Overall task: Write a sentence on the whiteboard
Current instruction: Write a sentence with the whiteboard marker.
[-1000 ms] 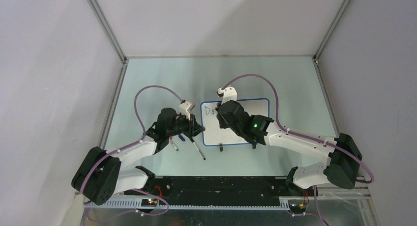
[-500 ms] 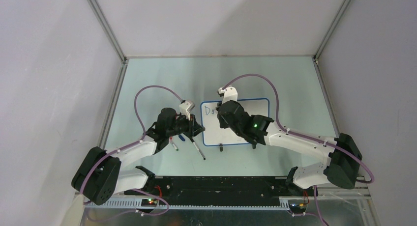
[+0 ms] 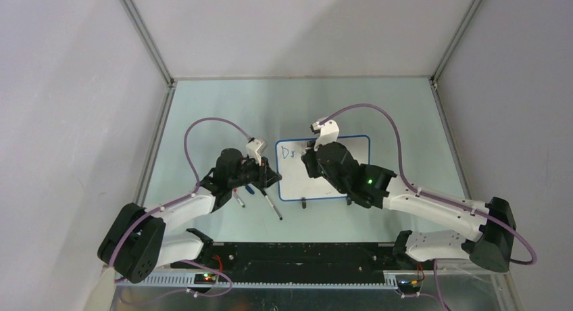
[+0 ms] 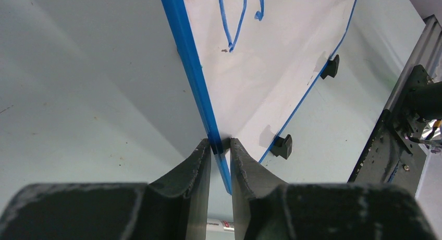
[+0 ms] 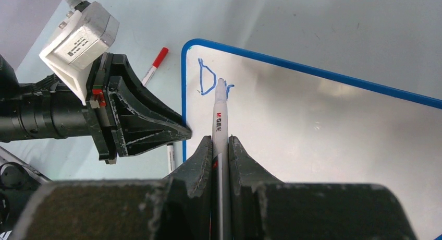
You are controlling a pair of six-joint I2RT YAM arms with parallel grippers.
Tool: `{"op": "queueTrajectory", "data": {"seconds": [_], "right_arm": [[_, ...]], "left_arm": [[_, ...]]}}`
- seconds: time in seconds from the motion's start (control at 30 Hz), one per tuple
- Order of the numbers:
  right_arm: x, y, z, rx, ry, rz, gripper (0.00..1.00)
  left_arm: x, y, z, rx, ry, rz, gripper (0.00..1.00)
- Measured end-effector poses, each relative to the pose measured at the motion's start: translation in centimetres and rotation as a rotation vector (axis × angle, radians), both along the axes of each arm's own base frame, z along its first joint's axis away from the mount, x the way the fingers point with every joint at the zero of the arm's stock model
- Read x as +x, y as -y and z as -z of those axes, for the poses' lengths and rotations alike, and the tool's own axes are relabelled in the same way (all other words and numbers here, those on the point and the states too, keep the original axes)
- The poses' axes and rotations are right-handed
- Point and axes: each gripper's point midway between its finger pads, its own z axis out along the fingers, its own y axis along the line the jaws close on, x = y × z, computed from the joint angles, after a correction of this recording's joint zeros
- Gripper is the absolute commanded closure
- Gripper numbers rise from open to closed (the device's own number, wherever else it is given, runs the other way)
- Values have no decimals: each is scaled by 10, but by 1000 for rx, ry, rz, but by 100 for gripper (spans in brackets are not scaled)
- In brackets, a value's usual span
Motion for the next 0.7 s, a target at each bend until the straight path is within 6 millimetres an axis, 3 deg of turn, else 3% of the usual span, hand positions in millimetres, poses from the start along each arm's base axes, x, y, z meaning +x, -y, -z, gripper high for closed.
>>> {"op": "queueTrajectory", "data": {"seconds": [0.43, 0.7], "right_arm": [[4, 2, 23, -48, -27, 11, 100], [8, 4, 26, -54, -32, 24, 100]], "left_arm": [[0, 0, 0, 0, 0, 0, 76], [0, 0, 0, 0, 0, 0, 76]]}}
